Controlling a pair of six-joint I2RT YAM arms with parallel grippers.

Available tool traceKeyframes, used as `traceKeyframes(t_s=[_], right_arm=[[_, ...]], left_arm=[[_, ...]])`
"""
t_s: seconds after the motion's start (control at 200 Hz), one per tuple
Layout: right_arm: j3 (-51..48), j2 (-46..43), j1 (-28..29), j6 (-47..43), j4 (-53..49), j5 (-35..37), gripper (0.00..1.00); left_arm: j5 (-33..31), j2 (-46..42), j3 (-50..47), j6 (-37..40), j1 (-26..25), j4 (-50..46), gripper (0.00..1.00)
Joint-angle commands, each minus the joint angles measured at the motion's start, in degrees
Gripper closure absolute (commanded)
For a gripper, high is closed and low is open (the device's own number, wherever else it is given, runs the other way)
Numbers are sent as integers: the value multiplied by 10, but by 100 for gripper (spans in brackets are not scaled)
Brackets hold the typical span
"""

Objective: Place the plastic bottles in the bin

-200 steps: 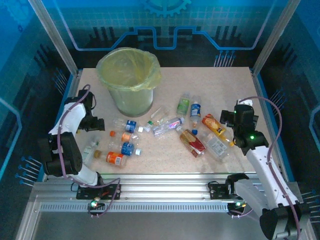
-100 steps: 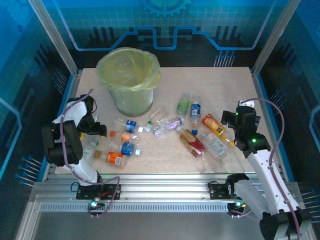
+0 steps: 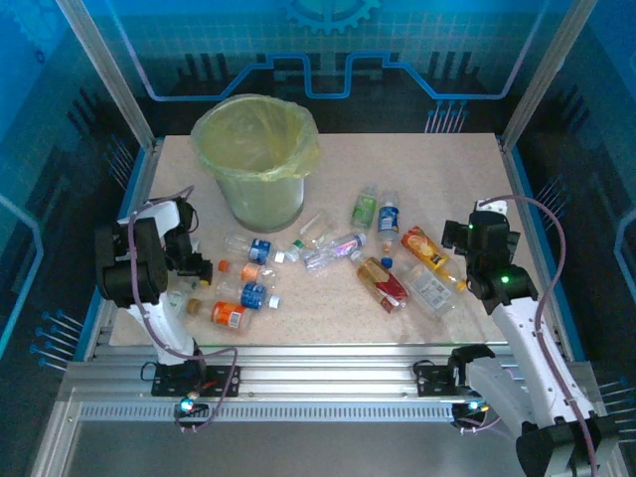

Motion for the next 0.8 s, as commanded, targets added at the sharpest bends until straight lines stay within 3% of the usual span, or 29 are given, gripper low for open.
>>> traceKeyframes(t_s=[0.0,0.13,0.405,0.565,0.795], right_arm=[[8,-10,9,4,-12,20,0],[9,-13,9,6,-15,22,0],[6,-21,9,14,-21,38,0],[11,-16,9,18,-29,41,0],[18,-15,9,24,-33,31,0]], left_arm=[[-36,22,6,10,6,-18,14],[-41,33,15,10,6,-7,22],[-81,42,44,6,10,12,61],[-127,42,71,2,18,15,74],[-178,6,134,-5,19,20,85]])
